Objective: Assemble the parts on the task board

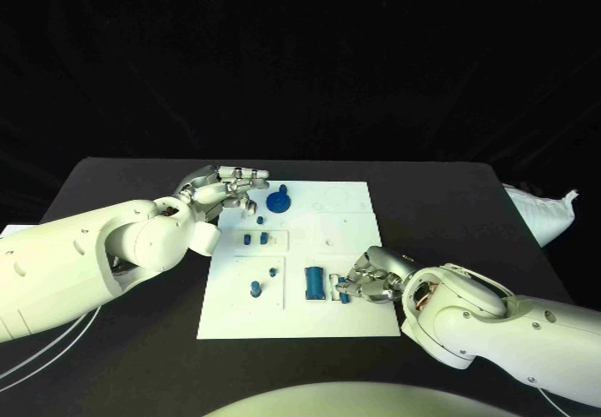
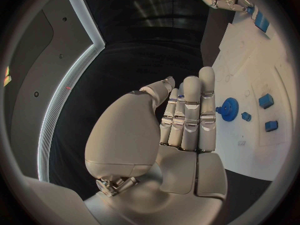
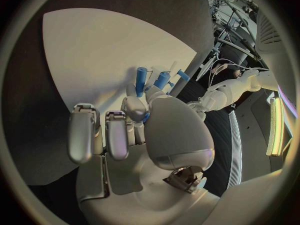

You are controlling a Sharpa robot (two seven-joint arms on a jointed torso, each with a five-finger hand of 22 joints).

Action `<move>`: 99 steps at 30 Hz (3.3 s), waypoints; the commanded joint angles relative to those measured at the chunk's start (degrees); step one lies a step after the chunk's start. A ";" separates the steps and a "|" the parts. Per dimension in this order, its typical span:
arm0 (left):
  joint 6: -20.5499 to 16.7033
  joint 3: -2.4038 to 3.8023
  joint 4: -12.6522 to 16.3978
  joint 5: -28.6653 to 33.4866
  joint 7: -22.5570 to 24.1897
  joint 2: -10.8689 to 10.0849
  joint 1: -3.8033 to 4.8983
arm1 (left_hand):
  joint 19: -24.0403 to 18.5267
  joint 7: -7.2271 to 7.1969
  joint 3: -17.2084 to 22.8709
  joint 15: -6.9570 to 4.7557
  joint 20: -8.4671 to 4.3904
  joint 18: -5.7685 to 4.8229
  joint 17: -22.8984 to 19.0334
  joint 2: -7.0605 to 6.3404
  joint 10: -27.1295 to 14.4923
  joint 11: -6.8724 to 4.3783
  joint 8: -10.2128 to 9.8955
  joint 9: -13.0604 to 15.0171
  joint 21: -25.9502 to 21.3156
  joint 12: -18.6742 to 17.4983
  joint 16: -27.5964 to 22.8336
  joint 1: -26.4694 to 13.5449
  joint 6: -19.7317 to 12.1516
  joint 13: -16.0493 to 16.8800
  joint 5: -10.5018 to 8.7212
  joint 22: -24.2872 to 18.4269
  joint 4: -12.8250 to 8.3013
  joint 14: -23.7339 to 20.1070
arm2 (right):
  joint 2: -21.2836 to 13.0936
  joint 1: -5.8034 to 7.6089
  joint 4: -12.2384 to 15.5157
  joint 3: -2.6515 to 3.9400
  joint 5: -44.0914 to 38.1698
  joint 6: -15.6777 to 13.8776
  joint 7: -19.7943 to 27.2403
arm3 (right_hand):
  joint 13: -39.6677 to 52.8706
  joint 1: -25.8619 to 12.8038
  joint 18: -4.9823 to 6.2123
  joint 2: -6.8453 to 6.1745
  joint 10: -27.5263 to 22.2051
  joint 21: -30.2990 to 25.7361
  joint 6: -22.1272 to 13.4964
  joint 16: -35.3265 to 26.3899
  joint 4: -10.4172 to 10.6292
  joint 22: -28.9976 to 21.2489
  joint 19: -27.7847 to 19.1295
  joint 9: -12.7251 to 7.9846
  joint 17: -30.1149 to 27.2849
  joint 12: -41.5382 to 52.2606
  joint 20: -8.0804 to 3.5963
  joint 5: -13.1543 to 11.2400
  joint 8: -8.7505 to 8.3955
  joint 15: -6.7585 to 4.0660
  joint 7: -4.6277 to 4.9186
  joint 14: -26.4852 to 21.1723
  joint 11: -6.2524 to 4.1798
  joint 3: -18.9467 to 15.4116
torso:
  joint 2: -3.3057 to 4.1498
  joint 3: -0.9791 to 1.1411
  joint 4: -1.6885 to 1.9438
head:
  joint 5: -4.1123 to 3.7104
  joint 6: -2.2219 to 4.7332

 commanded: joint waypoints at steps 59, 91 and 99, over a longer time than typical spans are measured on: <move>4.10 0.02 0.15 -3.61 -2.38 0.00 -0.01 | -0.27 0.22 -0.01 0.08 -0.05 0.65 -0.15 0.53 -0.50 0.03 0.41 -0.06 -0.35 0.46 0.08 0.20 -0.38 -0.02 -0.14 -0.06 -0.33 -0.56 | 0.07 -0.15 0.99 -0.01 -4.80 2.86 0.87 | 1.44 -2.21 -0.41 -3.12 0.79 -0.46 -0.47 -0.28 0.24 -0.13 0.12 3.79 7.09 0.47 -0.55 -8.44 1.53 -0.65 -0.17 4.48 -0.10 -12.35 | 0.07 0.14 -0.24 | -0.20 -0.39; 3.70 -0.10 -0.72 0.02 -1.08 -0.09 -0.84 | -0.32 0.26 -0.06 0.14 -0.01 0.63 -0.24 0.63 -0.61 0.08 0.48 -0.05 -0.41 0.62 0.09 -0.04 -0.44 -0.02 -0.16 -0.08 -0.25 -0.67 | -1.04 1.39 -1.81 1.39 14.61 -4.26 13.11 | -1.55 0.42 0.80 -0.81 -2.02 -5.05 -4.24 -4.56 0.78 -6.40 -2.44 4.63 1.81 -5.34 0.04 -3.72 0.21 0.12 1.02 3.15 0.93 -17.74 | -1.19 -0.19 -0.68 | -0.55 0.99; 0.20 -0.07 -3.28 8.34 4.09 -0.30 -1.63 | -0.63 0.14 -1.51 0.34 0.24 0.59 -0.53 0.37 -0.63 0.05 0.90 0.02 -0.89 1.35 0.10 -2.26 -0.36 0.06 -0.29 -0.34 0.87 -1.03 | 1.76 6.01 -13.09 1.62 42.31 -2.13 34.44 | -20.53 8.98 6.03 3.46 -16.87 -35.60 -10.96 -42.16 -3.05 -40.85 -17.11 2.66 -34.48 -32.92 2.84 -3.96 -3.75 3.15 4.61 -9.84 4.26 -15.74 | -3.30 -0.80 -2.08 | -0.03 2.89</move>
